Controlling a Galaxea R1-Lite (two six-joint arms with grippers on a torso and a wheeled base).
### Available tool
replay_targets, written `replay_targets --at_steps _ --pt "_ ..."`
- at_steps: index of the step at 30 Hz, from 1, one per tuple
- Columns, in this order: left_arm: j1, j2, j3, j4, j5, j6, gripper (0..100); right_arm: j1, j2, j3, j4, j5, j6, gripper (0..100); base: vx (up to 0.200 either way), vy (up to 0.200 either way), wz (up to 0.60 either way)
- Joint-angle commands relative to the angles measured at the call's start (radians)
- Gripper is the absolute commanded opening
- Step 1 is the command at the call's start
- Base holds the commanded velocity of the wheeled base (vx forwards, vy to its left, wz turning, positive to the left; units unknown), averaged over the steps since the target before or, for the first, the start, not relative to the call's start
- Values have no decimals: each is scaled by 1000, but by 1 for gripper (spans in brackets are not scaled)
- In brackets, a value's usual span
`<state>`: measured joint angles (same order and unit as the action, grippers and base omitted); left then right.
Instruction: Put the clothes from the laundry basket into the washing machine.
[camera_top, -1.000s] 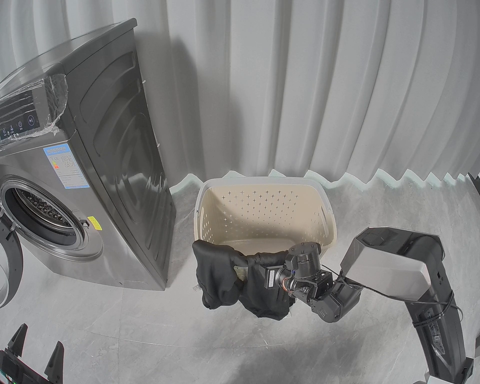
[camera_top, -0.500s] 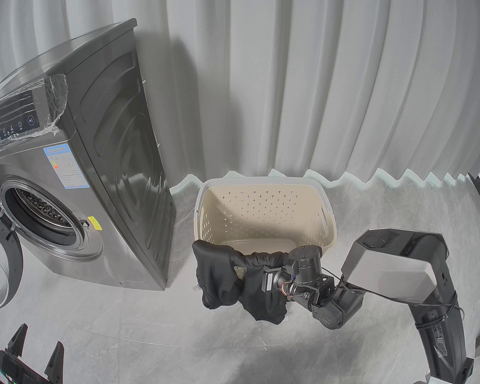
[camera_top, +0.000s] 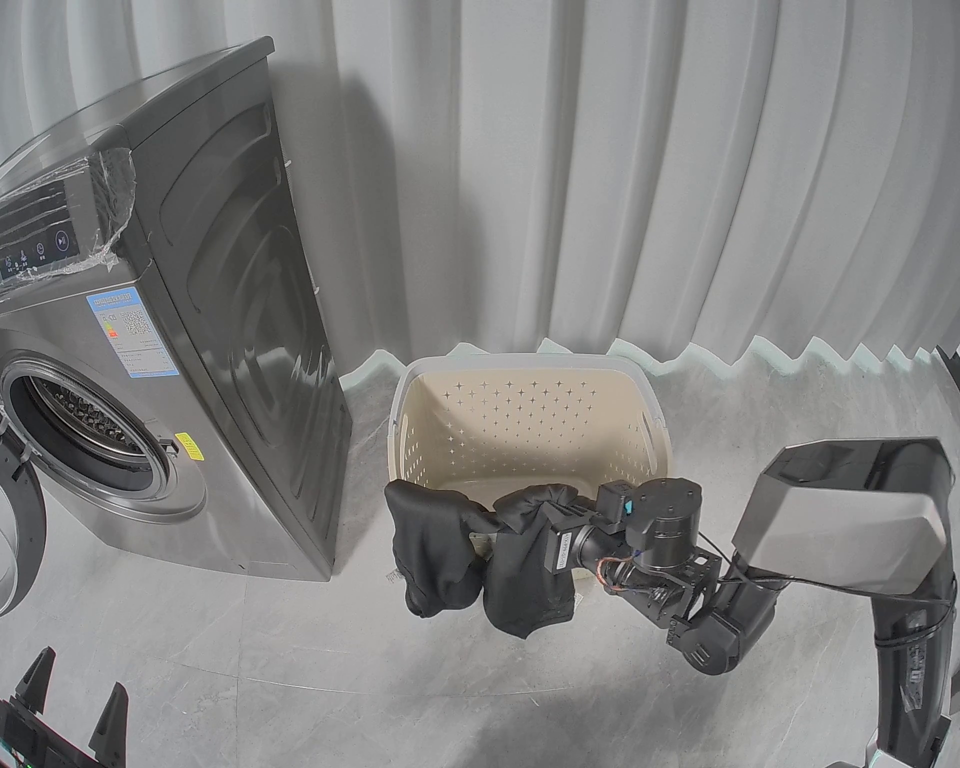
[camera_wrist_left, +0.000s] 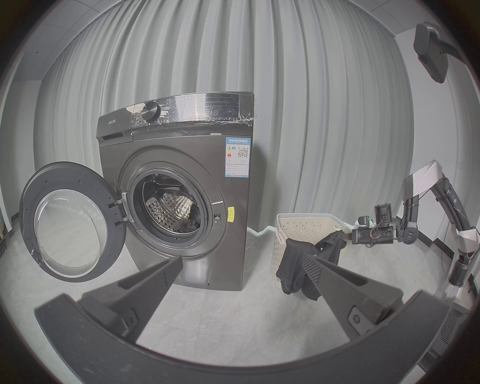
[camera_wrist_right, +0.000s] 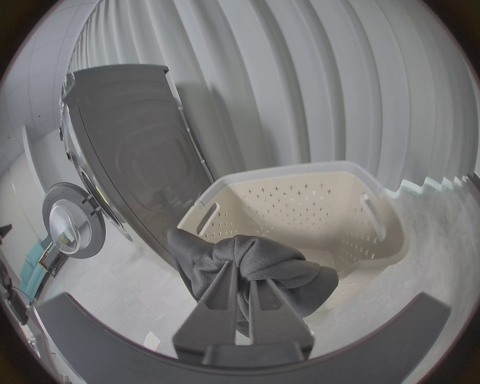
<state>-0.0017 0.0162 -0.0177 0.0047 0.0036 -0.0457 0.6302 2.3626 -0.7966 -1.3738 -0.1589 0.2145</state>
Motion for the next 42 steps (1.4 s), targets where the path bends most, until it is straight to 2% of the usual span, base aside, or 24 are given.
replay_targets --at_steps 1,4,9,13,21,27,31,42 --pt "0 -16 16 0 1 0 100 19 -175 106 -37 -1 -7 0 0 0 0" --pt "0 -16 16 0 -1 0 100 25 -246 131 -28 -1 -7 0 0 0 0" --pt "0 -16 16 0 -1 0 100 40 -437 240 -24 -10 -15 0 0 0 0" --pt "0 -16 16 0 -1 0 100 43 -565 301 -19 -1 -27 0 0 0 0" --pt "0 -16 16 0 -1 0 100 34 -709 316 52 35 -30 0 0 0 0" --pt "0 -16 16 0 -1 0 100 46 -755 338 75 39 -44 0 0 0 0" --pt "0 -16 16 0 -1 0 100 51 -763 356 67 59 -60 0 0 0 0" --pt "0 -16 15 0 -1 -2 100 52 -763 373 59 62 -63 0 -200 0 0"
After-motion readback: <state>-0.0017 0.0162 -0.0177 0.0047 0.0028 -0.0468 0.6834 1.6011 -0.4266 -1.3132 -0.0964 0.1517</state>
